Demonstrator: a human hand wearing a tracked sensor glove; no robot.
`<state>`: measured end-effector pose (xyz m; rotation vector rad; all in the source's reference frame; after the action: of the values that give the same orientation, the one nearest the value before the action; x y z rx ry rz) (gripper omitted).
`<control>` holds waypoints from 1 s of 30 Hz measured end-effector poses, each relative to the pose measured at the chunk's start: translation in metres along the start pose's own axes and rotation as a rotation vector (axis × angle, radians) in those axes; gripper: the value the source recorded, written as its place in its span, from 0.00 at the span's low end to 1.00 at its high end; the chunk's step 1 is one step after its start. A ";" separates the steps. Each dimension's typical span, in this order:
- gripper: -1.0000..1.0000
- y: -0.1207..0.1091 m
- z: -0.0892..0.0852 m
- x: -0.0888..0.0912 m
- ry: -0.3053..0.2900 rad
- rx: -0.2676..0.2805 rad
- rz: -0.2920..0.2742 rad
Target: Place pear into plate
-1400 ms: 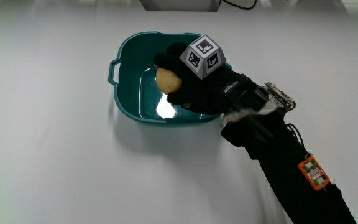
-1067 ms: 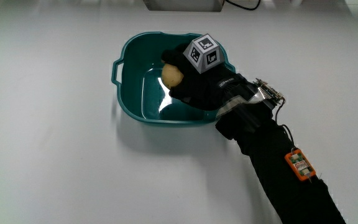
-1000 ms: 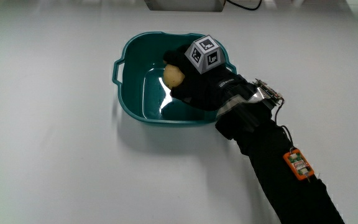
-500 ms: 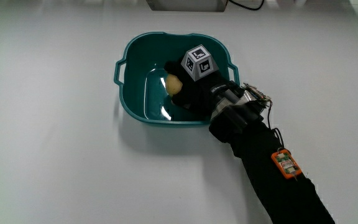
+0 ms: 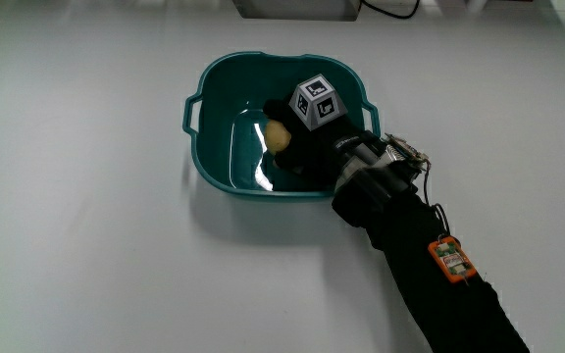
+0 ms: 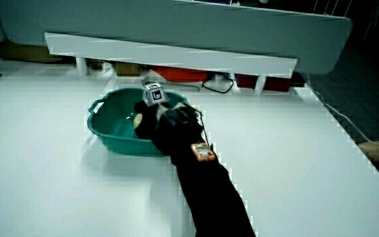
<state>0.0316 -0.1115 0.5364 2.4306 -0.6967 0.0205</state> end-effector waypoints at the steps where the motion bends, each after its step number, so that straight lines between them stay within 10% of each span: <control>1: 0.44 -0.001 0.001 0.000 0.000 0.006 0.002; 15: 0.15 0.004 -0.003 0.003 0.013 -0.082 -0.010; 21: 0.02 -0.004 0.004 0.014 0.131 -0.058 0.015; 30: 0.00 -0.016 0.021 0.027 0.111 -0.032 0.024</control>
<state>0.0594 -0.1246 0.5153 2.3705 -0.6711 0.1511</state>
